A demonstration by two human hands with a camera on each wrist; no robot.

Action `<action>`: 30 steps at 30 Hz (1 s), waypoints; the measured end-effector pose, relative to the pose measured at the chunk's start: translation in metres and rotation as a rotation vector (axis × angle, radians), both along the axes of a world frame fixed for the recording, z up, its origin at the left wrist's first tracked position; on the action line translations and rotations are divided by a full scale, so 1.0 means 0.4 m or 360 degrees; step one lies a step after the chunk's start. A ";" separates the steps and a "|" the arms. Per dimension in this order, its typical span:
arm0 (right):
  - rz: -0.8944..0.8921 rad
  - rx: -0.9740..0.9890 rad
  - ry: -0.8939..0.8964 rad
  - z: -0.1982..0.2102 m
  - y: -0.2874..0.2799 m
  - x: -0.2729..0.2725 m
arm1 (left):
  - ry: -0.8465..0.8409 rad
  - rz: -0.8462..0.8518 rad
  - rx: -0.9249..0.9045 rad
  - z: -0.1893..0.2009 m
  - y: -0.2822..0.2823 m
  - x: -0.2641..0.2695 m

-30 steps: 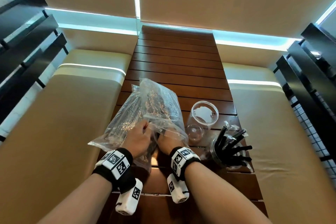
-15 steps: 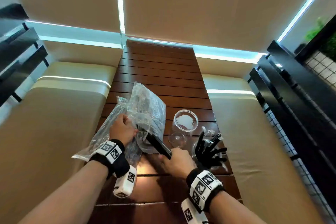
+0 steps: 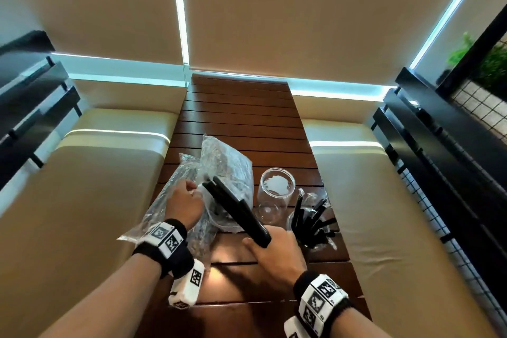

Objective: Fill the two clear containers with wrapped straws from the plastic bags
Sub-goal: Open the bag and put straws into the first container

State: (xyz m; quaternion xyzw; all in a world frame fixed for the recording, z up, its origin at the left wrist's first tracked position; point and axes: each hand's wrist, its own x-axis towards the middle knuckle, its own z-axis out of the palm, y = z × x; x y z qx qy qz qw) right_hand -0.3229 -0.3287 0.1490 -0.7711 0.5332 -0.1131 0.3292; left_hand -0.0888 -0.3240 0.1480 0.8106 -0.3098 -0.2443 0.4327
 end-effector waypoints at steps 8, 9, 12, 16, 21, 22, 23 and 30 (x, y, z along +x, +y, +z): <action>-0.0062 -0.0125 -0.0192 0.058 -0.010 0.092 | 0.0826 -0.0385 -0.0756 0.196 0.071 -0.070; -0.0055 -0.0145 -0.0201 0.065 -0.005 0.112 | 0.0917 -0.0489 -0.0763 0.209 0.070 -0.082; -0.0058 -0.0253 -0.0214 0.098 0.003 0.170 | 0.0890 -0.0504 -0.0719 0.225 0.055 -0.125; -0.0044 -0.0407 -0.0219 0.128 -0.005 0.220 | 0.0994 -0.0226 -0.0760 0.223 0.044 -0.146; 0.0092 -0.0370 -0.0376 0.128 -0.003 0.239 | 0.0948 0.0043 -0.0964 0.259 0.025 -0.155; 0.0110 -0.0329 -0.0368 0.123 -0.004 0.234 | 0.0907 0.0086 -0.0998 0.263 0.025 -0.150; 0.0127 -0.0263 -0.0316 0.112 -0.007 0.226 | 0.0871 0.0112 -0.1028 0.269 0.026 -0.142; 0.0111 0.0455 -0.0187 0.029 -0.021 0.189 | 0.0594 -0.0011 -0.1257 0.329 0.043 -0.100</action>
